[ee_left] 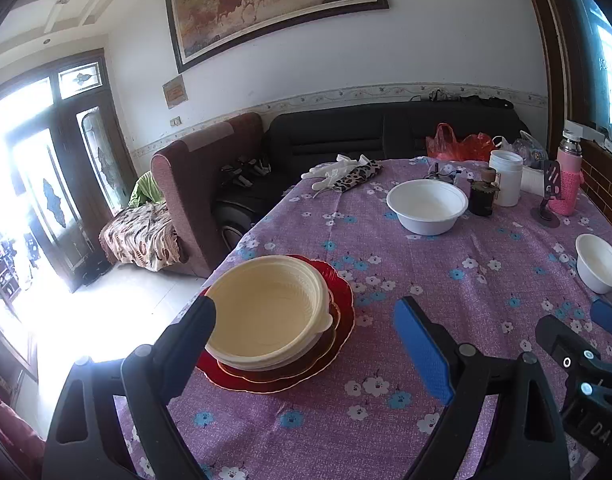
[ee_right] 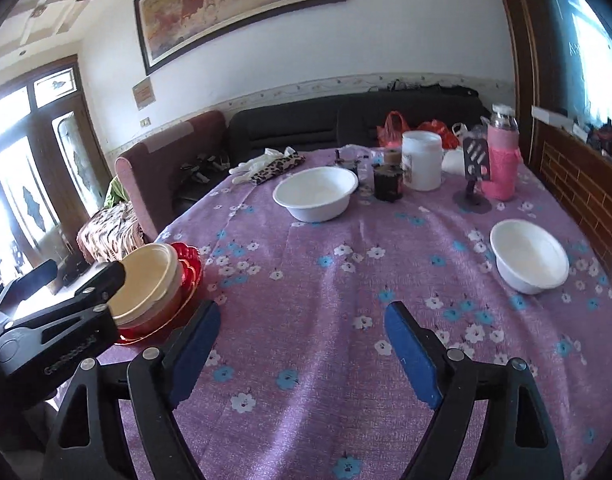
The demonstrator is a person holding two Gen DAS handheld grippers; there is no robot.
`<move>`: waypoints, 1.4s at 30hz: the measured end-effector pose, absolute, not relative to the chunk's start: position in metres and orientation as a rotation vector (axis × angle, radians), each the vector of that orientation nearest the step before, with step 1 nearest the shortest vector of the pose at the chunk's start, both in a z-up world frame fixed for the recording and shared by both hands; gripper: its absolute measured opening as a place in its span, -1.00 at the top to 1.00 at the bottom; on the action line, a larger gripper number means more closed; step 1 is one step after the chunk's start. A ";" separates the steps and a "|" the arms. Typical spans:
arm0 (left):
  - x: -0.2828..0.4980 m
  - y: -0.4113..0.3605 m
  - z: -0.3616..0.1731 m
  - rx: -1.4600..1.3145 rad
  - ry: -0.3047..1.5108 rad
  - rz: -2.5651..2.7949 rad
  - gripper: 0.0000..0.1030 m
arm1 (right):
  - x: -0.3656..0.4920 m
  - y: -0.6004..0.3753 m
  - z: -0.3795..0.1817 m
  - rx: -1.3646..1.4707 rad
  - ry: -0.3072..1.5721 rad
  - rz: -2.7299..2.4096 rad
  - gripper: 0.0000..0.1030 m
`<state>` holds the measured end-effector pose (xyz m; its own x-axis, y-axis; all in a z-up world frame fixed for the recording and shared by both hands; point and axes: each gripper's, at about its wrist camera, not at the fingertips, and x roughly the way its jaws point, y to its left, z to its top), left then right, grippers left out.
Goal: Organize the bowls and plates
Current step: 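Withdraw the right gripper from the stack, then move the right gripper to the white bowl and grasp its rim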
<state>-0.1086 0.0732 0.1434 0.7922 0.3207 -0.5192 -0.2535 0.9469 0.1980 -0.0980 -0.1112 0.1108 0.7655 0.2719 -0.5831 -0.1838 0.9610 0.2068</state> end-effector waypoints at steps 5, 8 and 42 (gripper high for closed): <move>-0.098 0.063 0.136 0.134 0.596 0.284 -0.76 | -0.082 -0.134 0.087 0.179 0.716 0.206 -0.70; -0.087 0.054 0.129 0.145 0.613 0.259 -0.76 | -0.074 -0.141 0.081 0.194 0.728 0.189 -0.70; -0.033 0.153 0.312 -0.074 0.596 -0.042 -0.77 | -0.057 -0.162 0.421 0.222 0.344 0.119 -0.79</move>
<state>-0.0335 0.1535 0.3120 0.8266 -0.0607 -0.5595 0.0181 0.9965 -0.0814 -0.0575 -0.1622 0.4211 0.9347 0.1530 -0.3209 -0.0777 0.9688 0.2355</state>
